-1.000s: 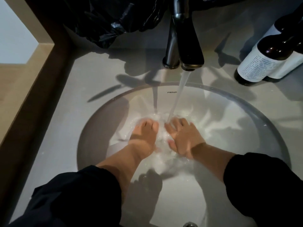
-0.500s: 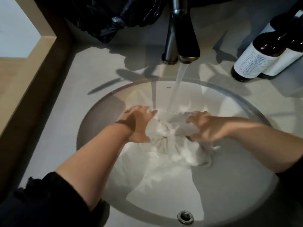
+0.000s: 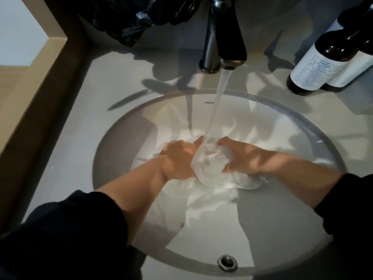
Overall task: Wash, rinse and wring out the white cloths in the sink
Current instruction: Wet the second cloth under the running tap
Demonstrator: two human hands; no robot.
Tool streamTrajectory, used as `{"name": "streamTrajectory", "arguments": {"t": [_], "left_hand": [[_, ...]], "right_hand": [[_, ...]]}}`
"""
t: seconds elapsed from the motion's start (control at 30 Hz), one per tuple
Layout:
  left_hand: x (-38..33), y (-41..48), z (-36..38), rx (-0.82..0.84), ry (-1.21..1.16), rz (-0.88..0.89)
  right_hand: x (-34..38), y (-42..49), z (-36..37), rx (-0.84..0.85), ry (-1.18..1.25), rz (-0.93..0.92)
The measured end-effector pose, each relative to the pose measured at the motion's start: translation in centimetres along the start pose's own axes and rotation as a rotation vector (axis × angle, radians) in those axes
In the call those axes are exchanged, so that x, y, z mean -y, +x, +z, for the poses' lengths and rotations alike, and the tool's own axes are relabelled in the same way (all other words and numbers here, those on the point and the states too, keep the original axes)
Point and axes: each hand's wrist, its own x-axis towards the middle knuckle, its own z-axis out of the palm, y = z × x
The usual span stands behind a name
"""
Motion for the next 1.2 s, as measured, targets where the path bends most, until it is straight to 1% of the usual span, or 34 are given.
{"name": "streamTrajectory", "arguments": {"t": [0.03,0.13,0.2,0.27,0.33,0.4,0.47,0.5,0.6,0.73,0.87,1.0,1.1,1.17,1.2], "left_hand": [[0.2,-0.3,-0.5,0.106,-0.058,0.031],[0.5,-1.0,-1.8,0.409,-0.219,0.05],[0.2,-1.2,-1.8,0.571,-0.273,0.136],[-0.5,-1.5,-1.5,0.688,-0.286,0.162],[-0.8,-1.8,-1.3,0.74,-0.269,0.14],[-0.9,-1.8,-1.2,0.753,-0.249,0.134],[-0.9,-1.7,-1.1,0.734,-0.238,0.138],[-1.0,-1.8,-1.2,0.719,-0.235,0.135],[-1.0,-1.8,-1.0,0.687,-0.224,0.131],[-0.9,-1.9,-0.8,0.649,-0.259,0.112],[-0.8,-1.9,-0.6,0.658,-0.289,0.093],[-0.8,-2.1,-1.0,0.68,-0.313,0.087],[-0.8,-2.3,-1.5,0.664,-0.34,0.094],[-0.7,-2.2,-1.6,0.616,-0.354,0.088],[-0.7,-2.3,-1.7,0.588,-0.327,0.086]], "right_hand": [[0.2,-0.9,-0.3,0.056,0.039,-0.009],[0.8,-3.3,0.1,0.26,-0.068,-0.058],[1.3,-3.6,0.6,0.386,-0.055,-0.058],[1.6,-3.0,1.0,0.399,0.007,-0.04],[1.7,-1.6,1.7,0.277,0.09,-0.018],[1.8,0.0,2.5,0.096,0.098,0.024],[1.9,1.6,3.4,-0.112,0.03,0.063],[2.1,2.3,3.8,-0.17,0.006,0.074],[2.4,3.7,4.4,-0.177,-0.027,0.042],[2.4,5.8,4.3,-0.101,-0.008,0.104],[1.3,6.5,4.9,-0.191,0.088,0.067],[1.1,6.1,5.1,-0.19,0.058,0.031],[1.7,4.6,4.3,-0.24,0.044,0.0],[2.1,2.7,3.0,-0.194,0.036,-0.047],[2.0,1.7,2.3,-0.118,0.046,-0.052]]}}
